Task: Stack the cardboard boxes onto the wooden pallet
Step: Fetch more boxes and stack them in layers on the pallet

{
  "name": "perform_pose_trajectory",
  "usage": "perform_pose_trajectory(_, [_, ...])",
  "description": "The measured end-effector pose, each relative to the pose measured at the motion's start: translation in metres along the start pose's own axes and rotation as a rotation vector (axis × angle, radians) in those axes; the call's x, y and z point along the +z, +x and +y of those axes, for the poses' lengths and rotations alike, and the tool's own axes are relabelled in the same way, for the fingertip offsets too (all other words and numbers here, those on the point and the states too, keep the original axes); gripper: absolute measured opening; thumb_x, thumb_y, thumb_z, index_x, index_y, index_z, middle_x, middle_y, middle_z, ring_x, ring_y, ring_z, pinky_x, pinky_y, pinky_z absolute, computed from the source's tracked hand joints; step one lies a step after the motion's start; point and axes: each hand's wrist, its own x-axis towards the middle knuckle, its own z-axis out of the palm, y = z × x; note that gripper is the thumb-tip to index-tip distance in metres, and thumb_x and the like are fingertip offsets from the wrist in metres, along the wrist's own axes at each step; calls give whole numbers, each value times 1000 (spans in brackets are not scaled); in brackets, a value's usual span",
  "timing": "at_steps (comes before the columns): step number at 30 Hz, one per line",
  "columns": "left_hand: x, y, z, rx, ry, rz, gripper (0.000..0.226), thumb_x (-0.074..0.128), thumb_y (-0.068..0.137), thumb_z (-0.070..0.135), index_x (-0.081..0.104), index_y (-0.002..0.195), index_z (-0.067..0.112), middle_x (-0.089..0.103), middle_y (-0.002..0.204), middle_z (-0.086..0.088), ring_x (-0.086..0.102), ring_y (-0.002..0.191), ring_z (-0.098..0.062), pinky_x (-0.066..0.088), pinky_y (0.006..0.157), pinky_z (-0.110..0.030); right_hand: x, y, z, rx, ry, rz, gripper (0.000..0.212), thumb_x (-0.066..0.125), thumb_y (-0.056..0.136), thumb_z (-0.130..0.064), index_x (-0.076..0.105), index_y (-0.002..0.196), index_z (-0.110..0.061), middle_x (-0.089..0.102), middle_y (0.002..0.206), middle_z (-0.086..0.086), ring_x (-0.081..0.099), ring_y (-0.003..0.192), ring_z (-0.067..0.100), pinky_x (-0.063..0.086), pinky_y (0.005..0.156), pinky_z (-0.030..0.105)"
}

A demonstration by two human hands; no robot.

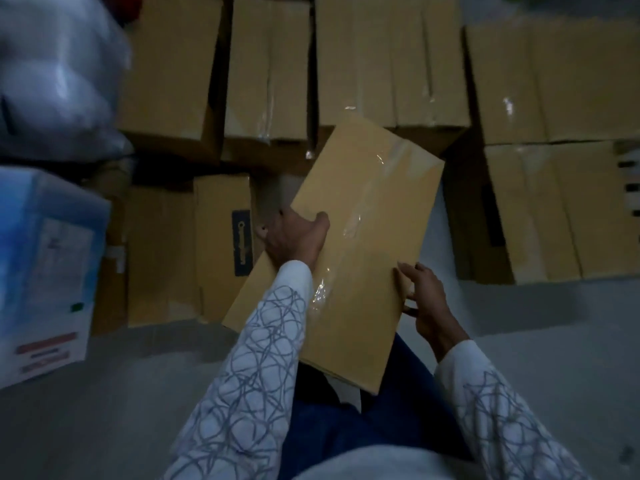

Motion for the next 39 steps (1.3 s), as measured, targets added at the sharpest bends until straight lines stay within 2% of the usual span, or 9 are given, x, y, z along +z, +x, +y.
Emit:
perform_pose_trajectory(2, [-11,-33,23,148,74,32,71,57,72,64,60,125,17,65,128,-8,51,126,-33,26,112,-48,-22,-37,9,15,138,71,17,62,101,-32,60,117,-27,60,110,-9,58,107,26,48,78,41])
perform_pose_trajectory(5, [-13,-80,67,351,177,22,68,60,75,62,60,125,15,63,131,-9,50,129,-29,14,116,-49,-49,-82,25,48,364,191,16,66,98,-29,65,110,-19,67,107,0,64,98,28,52,69,38])
perform_pose_trajectory(13, [34,-211,191,806,373,-61,71,59,79,58,55,135,13,57,141,-11,44,136,-32,14,118,-53,-149,-122,56,47,862,367,34,75,87,-40,72,111,-16,77,105,10,73,94,30,64,81,47])
perform_pose_trajectory(15, [55,-242,215,891,408,-70,72,56,79,59,54,134,12,58,139,-11,47,133,-33,18,117,-54,-179,-123,64,36,952,409,33,74,89,-40,69,114,-18,75,107,9,70,97,30,62,79,42])
perform_pose_trajectory(20, [123,-333,255,1068,404,-139,69,59,80,57,56,132,12,58,137,-10,47,132,-34,18,115,-54,-268,-112,91,32,1110,522,57,77,81,-44,58,130,-20,64,128,9,61,114,33,53,100,55])
perform_pose_trajectory(26, [224,-441,278,1008,293,-350,75,64,79,55,50,139,13,55,140,-10,46,133,-34,21,113,-53,-414,-99,131,-7,1086,784,67,73,89,-35,46,148,-19,54,146,5,51,133,33,44,103,42])
perform_pose_trajectory(31, [308,-521,286,850,172,-609,62,69,76,52,57,124,15,64,124,-8,57,118,-35,38,108,-53,-540,-95,155,65,837,1064,74,71,88,-42,40,154,-27,47,154,0,41,138,37,37,113,56])
perform_pose_trajectory(34, [348,-554,293,753,115,-736,48,72,74,49,59,109,20,66,104,0,62,100,-28,51,94,-46,-607,-87,161,136,625,1140,73,64,88,-44,37,154,-30,44,155,-1,38,135,36,31,110,53])
perform_pose_trajectory(39, [419,-601,326,653,50,-813,49,76,69,44,60,110,22,65,94,9,60,83,-13,51,74,-33,-712,-46,158,252,427,1131,75,58,85,-45,36,154,-29,43,156,3,37,134,38,31,110,56])
